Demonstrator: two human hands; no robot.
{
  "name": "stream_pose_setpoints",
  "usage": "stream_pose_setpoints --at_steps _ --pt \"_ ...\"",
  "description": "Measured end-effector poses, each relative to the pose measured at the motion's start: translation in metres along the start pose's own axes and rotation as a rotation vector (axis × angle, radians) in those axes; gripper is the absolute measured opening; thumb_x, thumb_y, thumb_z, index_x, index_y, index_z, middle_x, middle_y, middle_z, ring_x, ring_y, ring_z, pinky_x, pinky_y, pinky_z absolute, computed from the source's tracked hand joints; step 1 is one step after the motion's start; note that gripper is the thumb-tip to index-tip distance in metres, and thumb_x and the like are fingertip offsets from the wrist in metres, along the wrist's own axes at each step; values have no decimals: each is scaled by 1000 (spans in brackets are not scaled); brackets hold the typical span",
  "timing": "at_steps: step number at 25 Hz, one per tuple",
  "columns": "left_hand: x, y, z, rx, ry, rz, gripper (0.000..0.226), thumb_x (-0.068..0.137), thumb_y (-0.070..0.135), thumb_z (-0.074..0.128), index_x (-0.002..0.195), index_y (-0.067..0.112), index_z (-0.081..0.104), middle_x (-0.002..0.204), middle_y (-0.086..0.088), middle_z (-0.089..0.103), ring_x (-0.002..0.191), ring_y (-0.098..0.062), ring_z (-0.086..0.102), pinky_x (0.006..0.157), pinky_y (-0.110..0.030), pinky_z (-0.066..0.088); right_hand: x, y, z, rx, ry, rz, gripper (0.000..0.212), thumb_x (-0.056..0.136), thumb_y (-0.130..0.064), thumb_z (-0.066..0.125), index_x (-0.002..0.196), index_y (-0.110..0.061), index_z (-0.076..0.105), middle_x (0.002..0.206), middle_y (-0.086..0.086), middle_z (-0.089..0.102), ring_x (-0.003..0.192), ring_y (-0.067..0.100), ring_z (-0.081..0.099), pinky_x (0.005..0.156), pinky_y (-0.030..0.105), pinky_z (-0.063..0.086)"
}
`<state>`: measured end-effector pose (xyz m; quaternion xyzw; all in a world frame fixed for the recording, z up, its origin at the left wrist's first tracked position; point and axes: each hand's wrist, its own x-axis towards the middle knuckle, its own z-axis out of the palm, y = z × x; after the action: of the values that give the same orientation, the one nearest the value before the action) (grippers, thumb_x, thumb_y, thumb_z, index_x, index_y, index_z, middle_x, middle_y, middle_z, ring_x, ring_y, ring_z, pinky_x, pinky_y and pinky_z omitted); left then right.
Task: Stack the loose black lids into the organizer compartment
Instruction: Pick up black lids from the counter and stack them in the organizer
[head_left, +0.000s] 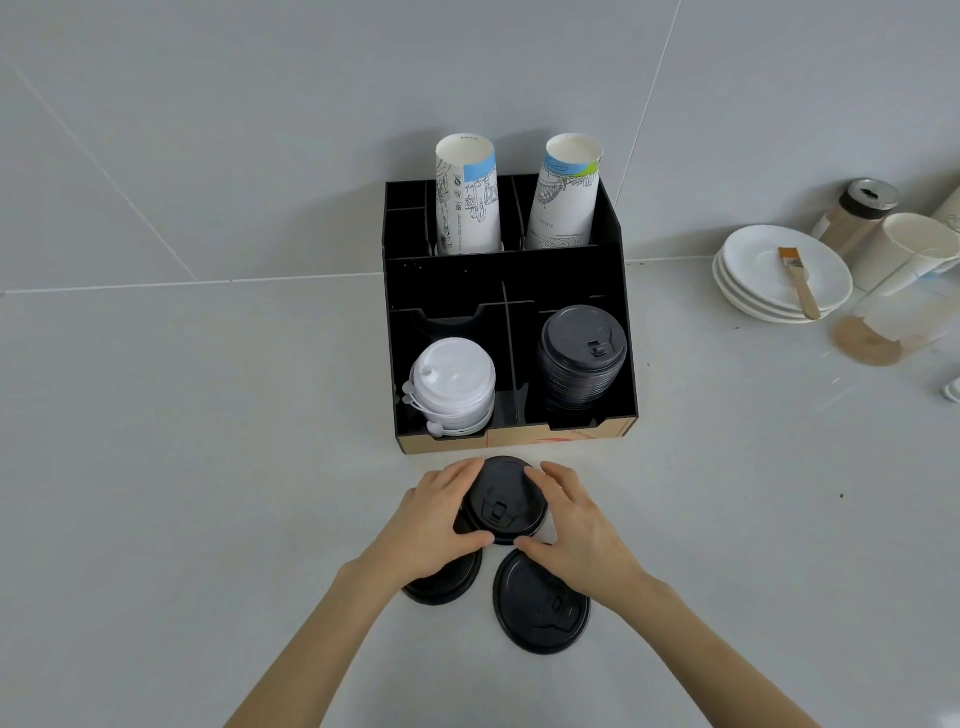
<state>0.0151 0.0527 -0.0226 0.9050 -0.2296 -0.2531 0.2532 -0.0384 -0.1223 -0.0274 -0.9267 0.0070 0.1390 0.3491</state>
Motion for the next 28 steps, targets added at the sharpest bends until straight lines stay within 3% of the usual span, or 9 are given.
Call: stream_pose_setpoints --at_steps 7,16,21,24,28 --pt "1 0 6 -36 60 12 69 82 26 59 138 21 19 147 1 25 131 -20 27 111 -37 25 2 -1 0 58 87 -66 64 78 -20 62 133 -16 31 138 4 36 125 20 37 104 28 34" --pt "-6 11 1 -150 201 97 65 78 33 64 133 27 30 138 8 35 123 -10 32 99 -18 23 -10 2 -26 115 94 -159 60 79 -18 62 131 -21 33 135 -4 40 116 5 33 89 -7 19" --pt "-9 28 -3 -178 335 108 62 76 36 65 130 25 36 134 8 40 118 -7 34 98 -26 37 -16 -3 -39 140 188 -175 54 80 -14 62 128 -16 38 133 0 41 116 5 39 93 -6 21" --pt "-9 39 -6 -206 434 104 60 75 36 66 127 23 40 130 7 44 114 -11 43 97 -25 36 -17 -7 -43 151 277 -165 48 80 -11 62 125 -10 45 128 3 46 111 6 43 90 -7 23" --pt "-8 52 -6 -214 499 91 59 75 35 67 126 21 42 129 3 47 113 -14 46 96 -27 40 -20 -10 -50 209 320 -149 44 81 -11 62 122 -12 48 127 -6 44 108 6 44 92 2 26"
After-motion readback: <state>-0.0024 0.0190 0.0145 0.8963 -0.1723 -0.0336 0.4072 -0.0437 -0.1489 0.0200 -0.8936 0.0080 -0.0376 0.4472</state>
